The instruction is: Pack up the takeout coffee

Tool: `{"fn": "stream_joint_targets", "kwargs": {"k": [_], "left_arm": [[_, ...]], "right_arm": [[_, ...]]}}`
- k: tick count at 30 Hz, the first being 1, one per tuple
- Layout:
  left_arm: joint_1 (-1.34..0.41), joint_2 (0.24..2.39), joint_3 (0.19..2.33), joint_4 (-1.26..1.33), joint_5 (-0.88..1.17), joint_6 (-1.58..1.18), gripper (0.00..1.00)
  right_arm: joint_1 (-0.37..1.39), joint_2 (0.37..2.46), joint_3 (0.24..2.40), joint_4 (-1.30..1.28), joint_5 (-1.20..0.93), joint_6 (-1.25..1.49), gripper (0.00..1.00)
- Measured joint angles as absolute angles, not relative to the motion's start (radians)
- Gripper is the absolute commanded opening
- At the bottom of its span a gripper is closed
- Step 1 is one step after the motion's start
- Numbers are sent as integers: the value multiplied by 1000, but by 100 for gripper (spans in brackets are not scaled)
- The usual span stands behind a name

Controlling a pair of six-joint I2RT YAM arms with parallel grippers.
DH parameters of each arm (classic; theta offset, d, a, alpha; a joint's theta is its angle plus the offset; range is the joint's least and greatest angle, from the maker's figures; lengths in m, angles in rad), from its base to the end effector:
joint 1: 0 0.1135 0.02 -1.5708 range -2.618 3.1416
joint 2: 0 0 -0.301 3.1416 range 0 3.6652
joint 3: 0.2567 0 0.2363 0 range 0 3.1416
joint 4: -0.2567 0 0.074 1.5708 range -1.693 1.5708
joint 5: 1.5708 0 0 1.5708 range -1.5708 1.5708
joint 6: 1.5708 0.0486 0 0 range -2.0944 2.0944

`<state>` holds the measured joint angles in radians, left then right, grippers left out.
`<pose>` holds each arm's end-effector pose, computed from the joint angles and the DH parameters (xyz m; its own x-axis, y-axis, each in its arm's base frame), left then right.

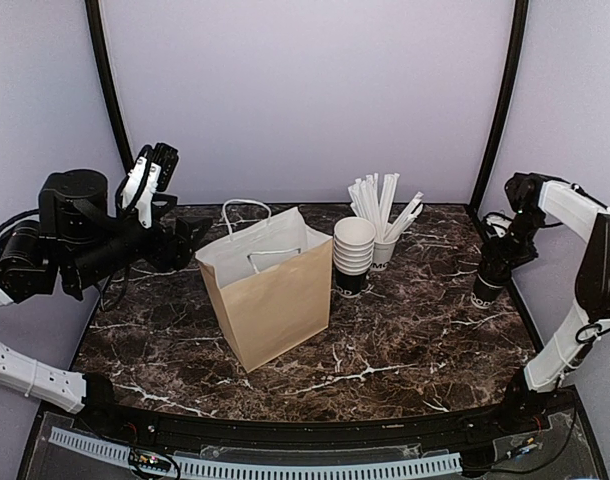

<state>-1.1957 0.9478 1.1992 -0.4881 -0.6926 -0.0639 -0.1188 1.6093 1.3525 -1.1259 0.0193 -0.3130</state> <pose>0.0872 -0.1367 0.4468 -0.1169 0.1629 -0.9797 0.4822 0.8717 0.0874 0.2886 -0.0354 0.2938 -0.9656 -0.1948 -0.1721 -0.1842 0.9800 -0.0756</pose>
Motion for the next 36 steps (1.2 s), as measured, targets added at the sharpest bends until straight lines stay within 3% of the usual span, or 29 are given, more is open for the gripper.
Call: {"fn": "stream_joint_targets", "kwargs": {"k": [7,16,23,36], "left_arm": [[-1196,943,1199,-479,-701,-63,78],[-1185,971,1200,-450,-700,-40,80],[-1108,1027,1214,-423,-645,-31,80],[-1019,1137,1323,-417,-537,-65,79]], "right_arm": [[-119,1620,1365,-1128,7,-317,68],[-63,1567,1365,-1161,-119,-418,70],[289,1412,1354,-1182,-207,-535,71],[738,1504,1378,-1258,-171,-735,73]]}}
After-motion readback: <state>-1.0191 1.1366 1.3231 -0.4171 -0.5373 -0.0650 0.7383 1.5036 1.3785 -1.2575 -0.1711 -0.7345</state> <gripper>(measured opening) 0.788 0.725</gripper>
